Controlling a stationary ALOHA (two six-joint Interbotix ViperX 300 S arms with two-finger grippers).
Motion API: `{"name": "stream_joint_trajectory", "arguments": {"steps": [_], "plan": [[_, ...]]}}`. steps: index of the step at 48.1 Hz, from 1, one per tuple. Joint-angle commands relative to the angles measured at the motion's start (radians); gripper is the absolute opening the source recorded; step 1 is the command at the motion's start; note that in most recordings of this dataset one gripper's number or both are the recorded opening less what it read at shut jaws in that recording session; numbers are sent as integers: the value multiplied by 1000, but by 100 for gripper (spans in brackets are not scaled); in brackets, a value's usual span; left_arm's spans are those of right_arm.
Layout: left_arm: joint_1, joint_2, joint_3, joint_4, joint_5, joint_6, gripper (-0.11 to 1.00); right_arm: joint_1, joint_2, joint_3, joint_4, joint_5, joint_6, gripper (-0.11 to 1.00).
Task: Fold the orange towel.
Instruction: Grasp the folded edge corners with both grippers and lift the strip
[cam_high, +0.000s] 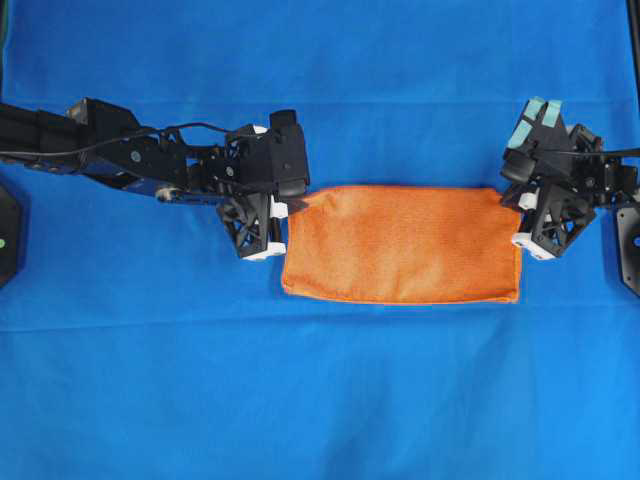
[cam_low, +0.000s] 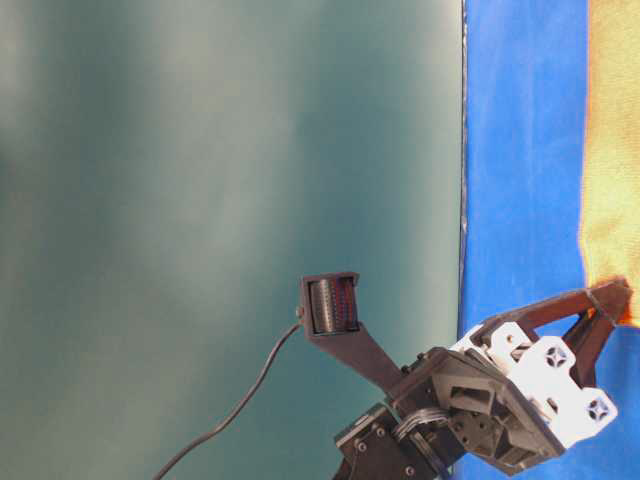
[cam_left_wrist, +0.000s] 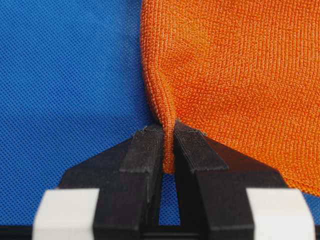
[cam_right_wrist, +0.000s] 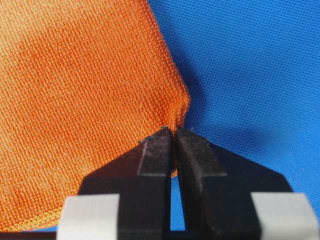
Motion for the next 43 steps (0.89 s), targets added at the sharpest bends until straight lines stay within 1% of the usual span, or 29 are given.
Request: {"name": "stream_joint_trajectory", "arguments": {"steps": [1, 7, 10, 17, 23, 31, 34, 43], "plan": [[-2, -18, -11, 2, 5, -2, 2, 3, -18, -6, 0, -2, -2, 2], [0, -60, -14, 2, 25, -2, 2, 3, -63, -17, -2, 28, 0, 2], [-2, -98, -15, 2, 48, -2, 2, 3, -107, -25, -2, 63, 0, 2], [-2, -227, -23, 2, 124, -2, 2, 3, -225, -51, -2, 155, -2, 2], [-3, -305, -21, 2, 155, 0, 2, 6, -350, -75, -2, 242, -2, 2], [-3, -339, -15, 2, 161, 2, 2, 17, -482, -84, 0, 291, -3, 2], [-3, -341, -15, 2, 161, 0, 2, 17, -503, -86, -2, 298, -2, 2], [-6, -339, -18, 2, 158, -3, 2, 17, -483, -87, -12, 284, 3, 2]]}}
